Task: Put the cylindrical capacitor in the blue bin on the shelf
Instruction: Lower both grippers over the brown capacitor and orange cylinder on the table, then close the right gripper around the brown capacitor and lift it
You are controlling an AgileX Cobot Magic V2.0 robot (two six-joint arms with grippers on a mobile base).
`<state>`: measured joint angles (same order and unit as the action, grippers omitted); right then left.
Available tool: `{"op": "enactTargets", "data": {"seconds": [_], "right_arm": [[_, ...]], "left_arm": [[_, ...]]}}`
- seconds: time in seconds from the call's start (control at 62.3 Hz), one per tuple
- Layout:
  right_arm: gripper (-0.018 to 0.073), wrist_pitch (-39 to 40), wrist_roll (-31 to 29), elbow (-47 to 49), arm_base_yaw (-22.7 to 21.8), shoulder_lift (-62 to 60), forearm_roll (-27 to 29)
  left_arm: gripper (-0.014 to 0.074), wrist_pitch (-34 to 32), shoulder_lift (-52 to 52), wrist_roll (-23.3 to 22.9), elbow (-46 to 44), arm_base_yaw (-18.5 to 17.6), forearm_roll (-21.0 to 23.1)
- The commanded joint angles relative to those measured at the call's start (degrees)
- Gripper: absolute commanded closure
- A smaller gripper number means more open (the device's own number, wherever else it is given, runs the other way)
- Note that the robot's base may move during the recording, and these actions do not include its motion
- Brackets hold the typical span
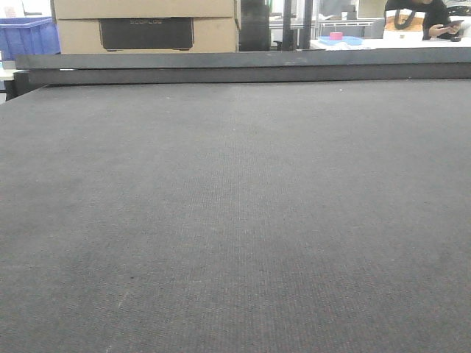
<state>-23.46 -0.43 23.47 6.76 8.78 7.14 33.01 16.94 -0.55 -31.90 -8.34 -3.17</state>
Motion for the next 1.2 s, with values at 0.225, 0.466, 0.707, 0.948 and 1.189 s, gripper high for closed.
{"op": "enactTargets", "data": {"seconds": [0.225,0.466,0.707,0.948,1.189], "right_arm": [[0.0727,-14.95,-0.04,13.47,0.09,21.76,0.3],[0.0727,-18.44,-0.04,17.87,0.09,31.73,-0.01],[0.0727,-27.59,-0.04,20.65,0.09,42.26,-0.01],[0.0727,-34.09,-0.04,28.55,0.09,58.0,-0.49],[0.0727,-38.76,2.78,36.07,0.09,71.09,-7.7]], "left_arm": [[0.0708,16.61,27.67,-8.74,-17.55,0.13,-0.44],[0.0708,14.36,38.75,-8.74,-23.5,0.13,-5.1],[0.0708,19.38,45.57,-8.74,-27.17,0.13,-4.53],[0.0708,23.54,50.68,-8.74,-30.84,0.13,-4.53],[0.0708,23.0,50.99,-8.74,-30.84,0.13,-3.47]]}}
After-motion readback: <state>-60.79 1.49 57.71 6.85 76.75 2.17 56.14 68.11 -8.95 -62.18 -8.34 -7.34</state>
